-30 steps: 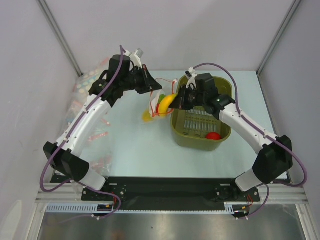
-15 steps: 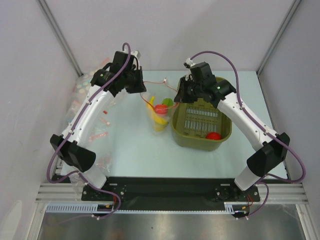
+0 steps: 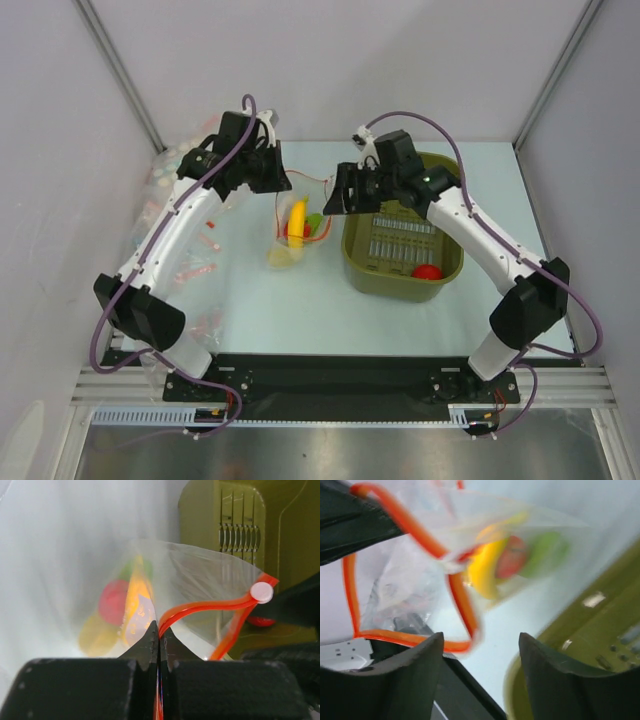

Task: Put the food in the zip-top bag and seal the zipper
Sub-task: Adjust the zipper food storage bag at the center of the board, then pick up the bin at the center of the board.

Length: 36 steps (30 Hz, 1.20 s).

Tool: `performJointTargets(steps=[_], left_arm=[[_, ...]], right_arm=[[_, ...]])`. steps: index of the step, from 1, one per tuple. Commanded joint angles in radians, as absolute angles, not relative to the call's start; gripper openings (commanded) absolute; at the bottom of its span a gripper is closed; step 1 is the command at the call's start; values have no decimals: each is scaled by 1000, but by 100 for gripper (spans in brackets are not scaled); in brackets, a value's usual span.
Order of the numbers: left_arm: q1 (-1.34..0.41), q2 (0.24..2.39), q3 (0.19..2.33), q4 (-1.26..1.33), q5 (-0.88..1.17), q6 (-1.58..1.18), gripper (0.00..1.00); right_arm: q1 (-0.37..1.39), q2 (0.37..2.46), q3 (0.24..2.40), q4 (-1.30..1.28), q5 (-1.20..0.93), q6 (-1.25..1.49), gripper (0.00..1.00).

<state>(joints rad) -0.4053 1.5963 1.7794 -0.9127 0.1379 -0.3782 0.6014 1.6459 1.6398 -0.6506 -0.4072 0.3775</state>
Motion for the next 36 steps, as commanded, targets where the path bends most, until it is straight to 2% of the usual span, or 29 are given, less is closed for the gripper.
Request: performJointTargets(steps=[1, 3, 5, 6, 9, 10, 14, 18, 22, 23, 24, 26, 29, 36], left_arm=[[-380, 1555, 1737, -833, 187, -393, 0], [-376, 1542, 1723, -821, 180, -388, 0], [-373, 1529, 1710, -815, 175, -380, 0], [-370, 1528, 1707, -810, 173, -379, 0], [-370, 1520, 1701, -805, 170, -368, 0], [-368, 1519, 1697, -805, 169, -365, 0], [-370, 1513, 1694, -808, 173, -368, 0], [-370, 1488, 1668, -795, 186, -380, 0], [-370, 1454, 1623, -772, 198, -390, 0], [-370, 1447, 1615, -769, 199, -391, 0], [-368, 1434, 1597, -764, 202, -391, 0], [-370, 1425, 1585, -759, 206, -393, 0], [-370, 1416, 1575, -761, 216, -396, 0], [-370, 1411, 1559, -736, 245, -402, 0]], right_arm=[[462, 1588, 1589, -591, -476, 431, 70], [414, 1499, 1521, -574, -408, 437, 87], [335, 1383, 1448, -545, -377, 451, 99], [301, 1349, 1404, -493, -396, 460, 100], [164, 1232, 1267, -485, -455, 511, 100], [143, 1218, 1253, -523, -407, 506, 100], [132, 1149, 1275, -672, -237, 408, 100], [126, 1005, 1232, -646, -44, 443, 100], [94, 887, 1112, -577, -38, 526, 100], [94, 891, 1114, -587, -41, 517, 99], [94, 928, 1130, -659, -31, 500, 93], [94, 993, 1173, -766, -17, 477, 90], [94, 1067, 1209, -902, -49, 442, 91], [104, 1100, 1114, -861, -156, 440, 95]])
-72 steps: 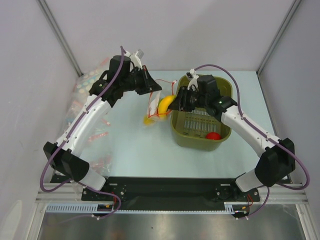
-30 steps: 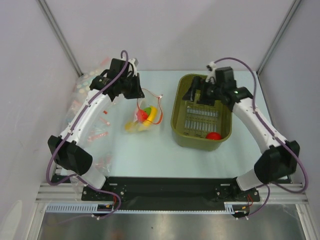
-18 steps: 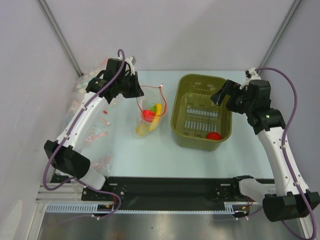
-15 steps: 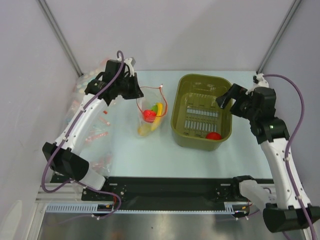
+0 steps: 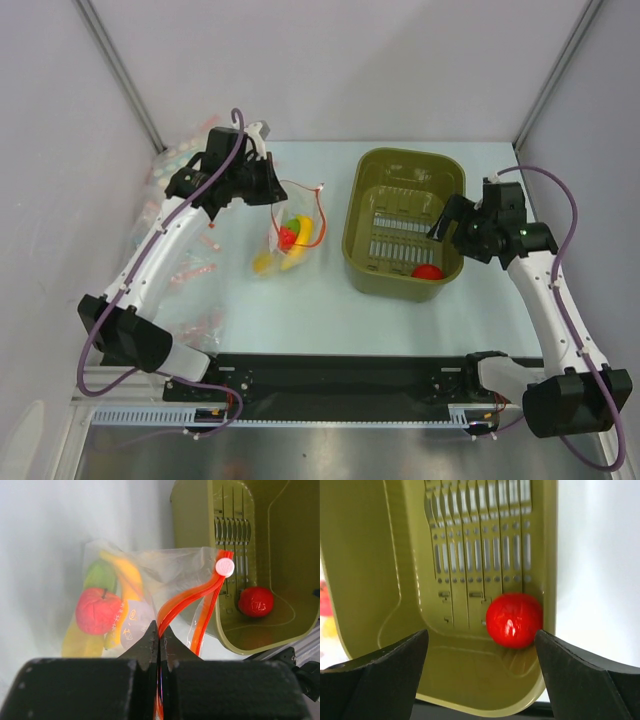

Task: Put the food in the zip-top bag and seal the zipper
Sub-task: Pick up the bin at the center of the board.

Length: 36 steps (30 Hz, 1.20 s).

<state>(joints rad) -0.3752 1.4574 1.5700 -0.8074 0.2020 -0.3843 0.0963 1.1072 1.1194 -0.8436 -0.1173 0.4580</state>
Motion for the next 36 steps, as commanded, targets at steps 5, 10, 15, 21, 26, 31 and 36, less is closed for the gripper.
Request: performJointTargets(steps=[5, 10, 15, 21, 26, 31, 36], left_arm=[[-370, 1414, 1535, -706, 265, -396, 0], [-370, 1405, 1542, -701, 279, -393, 0], [-371, 1402, 1505, -683, 305, -399, 0], [-373, 1430, 1526, -676, 330, -407, 0], [-379, 1442, 1525, -669, 344, -410, 0], [-382, 1459, 1517, -658, 359, -407, 0], [-382, 1465, 1500, -643, 377, -405, 0]], right_arm=[[152, 1155, 1089, -899, -114, 426, 89], [184, 1172, 1084, -905, -84, 446, 84], [186, 1166, 1138, -937, -40, 449, 84], [187, 1128, 1230, -968, 26, 427, 86], [180, 1065, 1284, -986, 126, 403, 89], [109, 1071, 1241, -1041, 115, 405, 90], [103, 1111, 1171, -1052, 87, 428, 87]])
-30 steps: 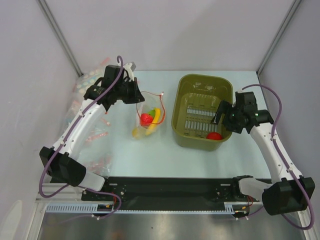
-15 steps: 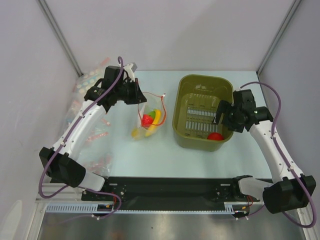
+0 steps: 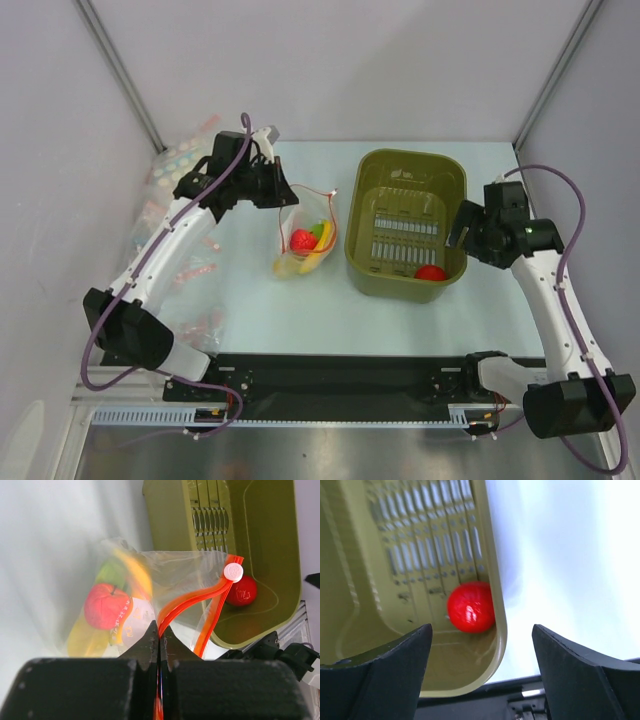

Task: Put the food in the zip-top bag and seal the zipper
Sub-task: Pick up the bin at the center of the board.

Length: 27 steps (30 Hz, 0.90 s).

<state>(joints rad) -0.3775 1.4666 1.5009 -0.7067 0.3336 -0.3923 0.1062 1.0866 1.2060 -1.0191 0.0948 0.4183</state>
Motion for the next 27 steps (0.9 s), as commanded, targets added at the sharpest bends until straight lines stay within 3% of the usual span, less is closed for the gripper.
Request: performJointTargets(steps=[1, 4, 7, 8, 10, 14, 19, 22, 24, 27], left_arm=[[-382, 1466, 1499, -640, 379, -405, 0], [-382, 1473, 1497, -637, 388, -403, 0], [-382, 1479, 1497, -634, 400, -403, 0], [-382, 1479, 1497, -632, 403, -403, 0], [-380, 1483, 1500, -630, 400, -399, 0], [-383, 1499, 1535, -650, 381, -362, 0], [-382, 1512, 1577, -661, 353, -336, 0], [-383, 1511, 1588, -663, 339, -325, 1], [-382, 1503, 1586, -661, 328, -319, 0], [-382, 1491, 1580, -661, 301, -302, 0]], right_arm=[[103, 1124, 1161, -1046, 81, 429, 87], [101, 1153, 1137, -1054, 57, 440, 83], [103, 1196, 1134, -1071, 25, 443, 70], [103, 1213, 1138, -1080, 15, 445, 55], [104, 1229, 1156, -1109, 11, 448, 41], [104, 1262, 1233, -1173, -35, 469, 0], [97, 1374, 1463, -1400, -133, 532, 0], [97, 1457, 1600, -1520, -277, 543, 0], [81, 1454, 1586, -1519, -510, 563, 0], [74, 1447, 1658, -1519, -598, 635, 0]])
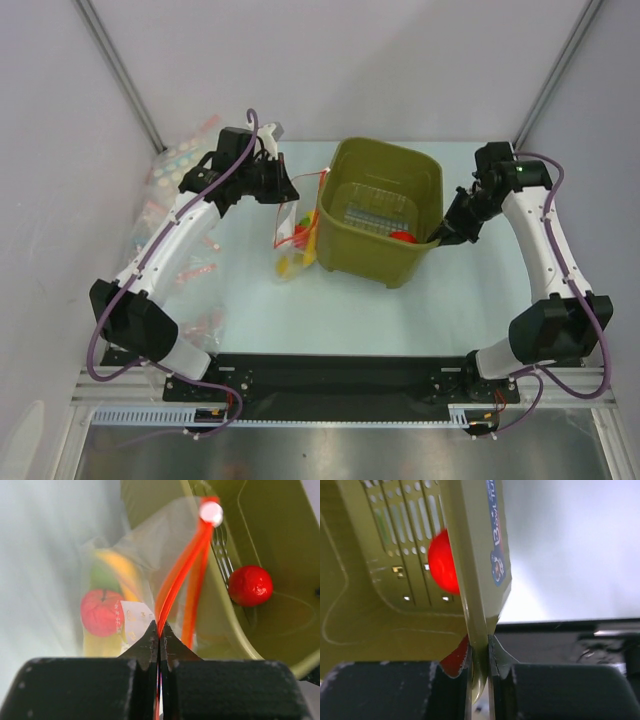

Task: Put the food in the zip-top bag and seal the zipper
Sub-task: Pick up the bin at the center of the board, then place the bin at the center of the board.

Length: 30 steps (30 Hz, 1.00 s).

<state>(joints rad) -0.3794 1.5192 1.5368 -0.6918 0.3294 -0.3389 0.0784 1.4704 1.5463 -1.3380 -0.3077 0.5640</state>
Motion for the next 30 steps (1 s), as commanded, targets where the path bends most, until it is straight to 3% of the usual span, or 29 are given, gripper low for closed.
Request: performJointTargets(steps=[1, 6, 9, 19, 28, 30], left_arm=[[-382, 1486, 1580, -664, 292, -299, 0], [-373, 1482, 1577, -664, 275, -285, 0], [-367, 1483, 1578, -660, 278, -290, 0], [-353, 1479, 1565, -667, 261, -290, 0], [-353, 1489, 1539, -657, 271, -311, 0], [-353, 1497, 1540, -657, 279, -319, 0]], right_arm=[[65, 1448, 1695, -1516, -615, 668, 0], [43, 1494, 1871, -1482, -646, 687, 0], [57, 1502, 1847, -1512, -465, 623, 0], [104, 1261, 1427, -1275, 99, 542, 0], [173, 1034, 1189, -1101, 337, 428, 0], [173, 1040, 1177, -1103, 325, 397, 15]])
